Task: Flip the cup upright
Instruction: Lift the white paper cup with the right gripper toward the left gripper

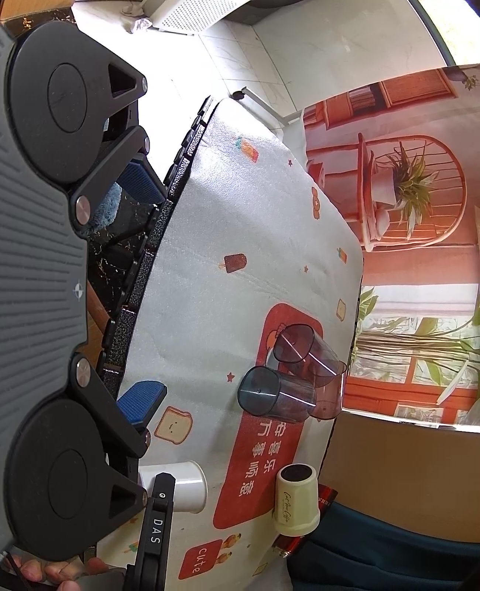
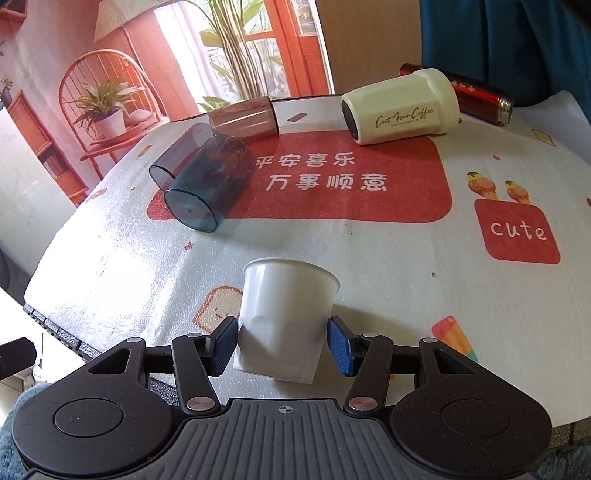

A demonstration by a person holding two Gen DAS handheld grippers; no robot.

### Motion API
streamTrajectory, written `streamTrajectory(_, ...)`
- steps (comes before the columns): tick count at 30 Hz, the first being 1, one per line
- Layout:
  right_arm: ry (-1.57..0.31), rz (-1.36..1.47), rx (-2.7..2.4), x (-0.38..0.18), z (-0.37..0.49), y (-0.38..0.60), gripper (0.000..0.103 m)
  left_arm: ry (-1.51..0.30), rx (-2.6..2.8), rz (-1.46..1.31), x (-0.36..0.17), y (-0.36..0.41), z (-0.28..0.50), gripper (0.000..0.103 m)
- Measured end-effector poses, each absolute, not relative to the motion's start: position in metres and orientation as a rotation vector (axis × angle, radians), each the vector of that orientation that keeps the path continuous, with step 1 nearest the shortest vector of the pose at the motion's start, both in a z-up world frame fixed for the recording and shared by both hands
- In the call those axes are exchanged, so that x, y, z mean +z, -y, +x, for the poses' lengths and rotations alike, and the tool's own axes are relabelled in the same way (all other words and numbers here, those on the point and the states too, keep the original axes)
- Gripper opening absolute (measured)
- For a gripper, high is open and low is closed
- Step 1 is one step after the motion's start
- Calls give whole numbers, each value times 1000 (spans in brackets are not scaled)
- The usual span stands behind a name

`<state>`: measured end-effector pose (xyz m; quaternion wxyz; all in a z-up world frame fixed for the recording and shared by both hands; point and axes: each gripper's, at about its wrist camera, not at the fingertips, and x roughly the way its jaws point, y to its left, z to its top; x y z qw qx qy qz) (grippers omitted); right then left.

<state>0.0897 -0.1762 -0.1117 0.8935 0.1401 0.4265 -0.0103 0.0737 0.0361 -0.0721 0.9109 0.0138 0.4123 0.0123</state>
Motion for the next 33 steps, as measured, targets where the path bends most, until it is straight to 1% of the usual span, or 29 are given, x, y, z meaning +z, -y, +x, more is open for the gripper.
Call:
streamTrajectory(4,-868,292,-22,-109,87,178,51,-852,21,34,-71,-34,72,103)
streamTrajectory(10,-816,297,-25,-97,78,185,63,-855,20,44,-70,-28,69,103)
streamTrajectory(14,-783,291,-65,-89,68,192,77,-858,21,57,-69,-24,66,103)
streamTrajectory(17,-750,272,-117,-82,58,202,93,-867,21,61,-69,-21,65,103)
streamTrajectory(20,-722,237,-169,-75,48,212,101,-873,22,67,-69,-19,63,103)
streamTrajectory(24,-711,145,-249,-74,36,220,103,-862,-6,82,-65,-11,61,103)
streamTrajectory(33,-735,146,-292,-91,31,237,103,-885,-74,91,-65,22,79,102)
